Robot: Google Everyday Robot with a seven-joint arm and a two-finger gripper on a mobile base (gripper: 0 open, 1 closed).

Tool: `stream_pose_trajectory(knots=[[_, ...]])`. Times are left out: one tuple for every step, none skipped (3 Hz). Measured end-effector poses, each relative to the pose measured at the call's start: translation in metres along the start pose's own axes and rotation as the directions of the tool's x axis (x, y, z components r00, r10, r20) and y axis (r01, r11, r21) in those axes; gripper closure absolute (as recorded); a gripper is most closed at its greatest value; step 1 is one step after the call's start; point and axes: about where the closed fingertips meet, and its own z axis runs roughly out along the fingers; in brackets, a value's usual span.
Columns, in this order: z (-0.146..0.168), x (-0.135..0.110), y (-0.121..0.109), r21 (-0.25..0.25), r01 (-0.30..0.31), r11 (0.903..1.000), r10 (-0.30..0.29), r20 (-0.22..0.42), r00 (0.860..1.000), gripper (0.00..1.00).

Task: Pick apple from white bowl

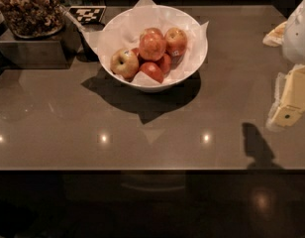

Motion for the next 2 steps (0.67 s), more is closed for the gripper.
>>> stream_pose_trajectory(knots=[[0.0, -0.0001, 0.0, 0.0, 0.0, 1.0, 0.0, 0.0, 1.0, 0.0], [-0.0004, -0.0066, -0.0018, 0.008, 0.017, 0.9998, -0.018, 0.022, 1.0, 0.0]])
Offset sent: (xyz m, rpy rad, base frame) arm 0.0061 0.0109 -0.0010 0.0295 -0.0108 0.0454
